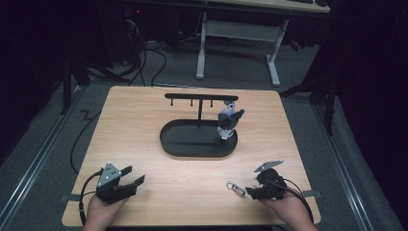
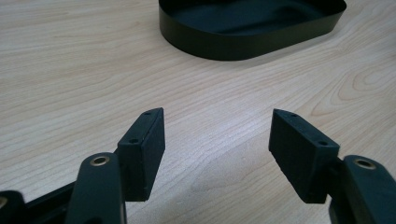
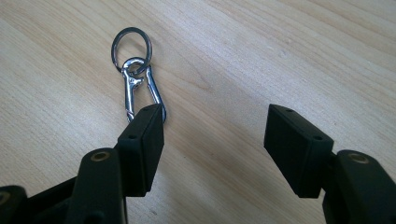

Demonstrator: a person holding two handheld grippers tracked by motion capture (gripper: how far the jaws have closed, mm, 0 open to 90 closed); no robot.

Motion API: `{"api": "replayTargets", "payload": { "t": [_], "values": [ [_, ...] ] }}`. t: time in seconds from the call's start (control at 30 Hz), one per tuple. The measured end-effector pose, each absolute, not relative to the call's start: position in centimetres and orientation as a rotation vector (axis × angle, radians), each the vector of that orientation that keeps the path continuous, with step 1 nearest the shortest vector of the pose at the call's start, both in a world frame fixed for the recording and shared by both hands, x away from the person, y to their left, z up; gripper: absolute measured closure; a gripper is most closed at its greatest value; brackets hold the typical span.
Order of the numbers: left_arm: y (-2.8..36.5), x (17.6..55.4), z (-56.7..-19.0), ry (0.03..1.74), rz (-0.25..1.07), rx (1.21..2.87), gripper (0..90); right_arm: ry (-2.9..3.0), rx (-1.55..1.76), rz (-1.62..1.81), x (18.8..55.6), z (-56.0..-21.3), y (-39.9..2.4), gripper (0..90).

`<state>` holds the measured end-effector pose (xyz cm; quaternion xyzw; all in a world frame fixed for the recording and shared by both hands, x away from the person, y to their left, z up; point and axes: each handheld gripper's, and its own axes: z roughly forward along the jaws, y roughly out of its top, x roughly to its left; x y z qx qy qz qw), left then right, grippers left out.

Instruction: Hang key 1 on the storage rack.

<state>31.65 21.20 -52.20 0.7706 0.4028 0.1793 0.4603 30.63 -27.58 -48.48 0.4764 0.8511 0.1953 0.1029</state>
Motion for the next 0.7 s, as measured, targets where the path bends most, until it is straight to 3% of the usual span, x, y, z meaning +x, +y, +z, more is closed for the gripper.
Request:
{"api": "replayTargets", "payload": {
  "t": [0.27,0.7],
  "values": [
    [21.4,31.5,-52.1,0.973,0.444,1.905,36.4,2.601,1.409,0.518,31.5,-48.0,-26.7,42.4],
    [21.0,31.4,-52.3,0.967,0.427,1.928,36.3,2.794,1.314,0.409,34.0,-47.1,-22.2,60.0]
  ]
}}
